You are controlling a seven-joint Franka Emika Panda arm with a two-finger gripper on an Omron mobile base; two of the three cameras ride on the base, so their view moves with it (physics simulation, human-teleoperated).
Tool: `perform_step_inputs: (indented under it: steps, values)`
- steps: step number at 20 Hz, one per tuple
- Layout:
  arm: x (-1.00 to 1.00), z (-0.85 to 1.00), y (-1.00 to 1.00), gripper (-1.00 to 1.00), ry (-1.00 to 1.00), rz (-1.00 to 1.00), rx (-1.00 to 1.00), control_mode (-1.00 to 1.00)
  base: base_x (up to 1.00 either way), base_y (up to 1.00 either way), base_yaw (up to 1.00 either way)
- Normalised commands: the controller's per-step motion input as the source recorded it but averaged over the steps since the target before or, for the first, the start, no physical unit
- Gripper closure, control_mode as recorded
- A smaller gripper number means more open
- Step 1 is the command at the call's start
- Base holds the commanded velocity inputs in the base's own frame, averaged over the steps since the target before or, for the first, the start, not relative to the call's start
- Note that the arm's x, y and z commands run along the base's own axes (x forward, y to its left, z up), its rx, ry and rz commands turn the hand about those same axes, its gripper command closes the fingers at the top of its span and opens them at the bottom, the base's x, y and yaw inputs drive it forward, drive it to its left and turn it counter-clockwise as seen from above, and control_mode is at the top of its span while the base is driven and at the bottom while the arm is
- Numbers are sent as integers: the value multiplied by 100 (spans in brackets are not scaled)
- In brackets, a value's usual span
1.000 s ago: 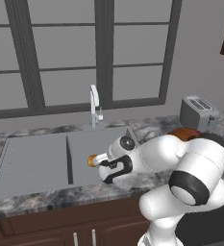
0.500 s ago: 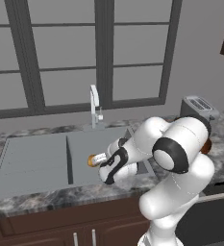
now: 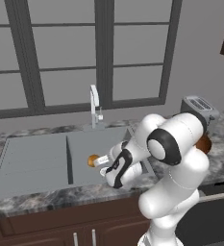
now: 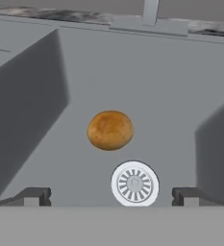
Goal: Pick the tangerines from the cabinet and place them in one bowl. Pick the potato from the sink and place it in the other bowl.
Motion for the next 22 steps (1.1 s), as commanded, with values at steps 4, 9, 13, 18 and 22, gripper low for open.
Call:
perform_step_inputs:
  steps: [4, 9, 13, 18, 22]
  values:
    - [3, 0, 11, -100, 0, 0, 0, -100, 0, 0, 0]
    - [15, 0, 20, -100, 1, 0, 0, -100, 0, 0, 0]
    - [19, 0, 20, -100, 2, 0, 0, -100, 0, 0, 0]
    - [10, -4, 13, -100, 2, 0, 0, -100, 0, 0, 0]
    - [4, -16, 9, -100, 1, 0, 0, -100, 0, 0, 0]
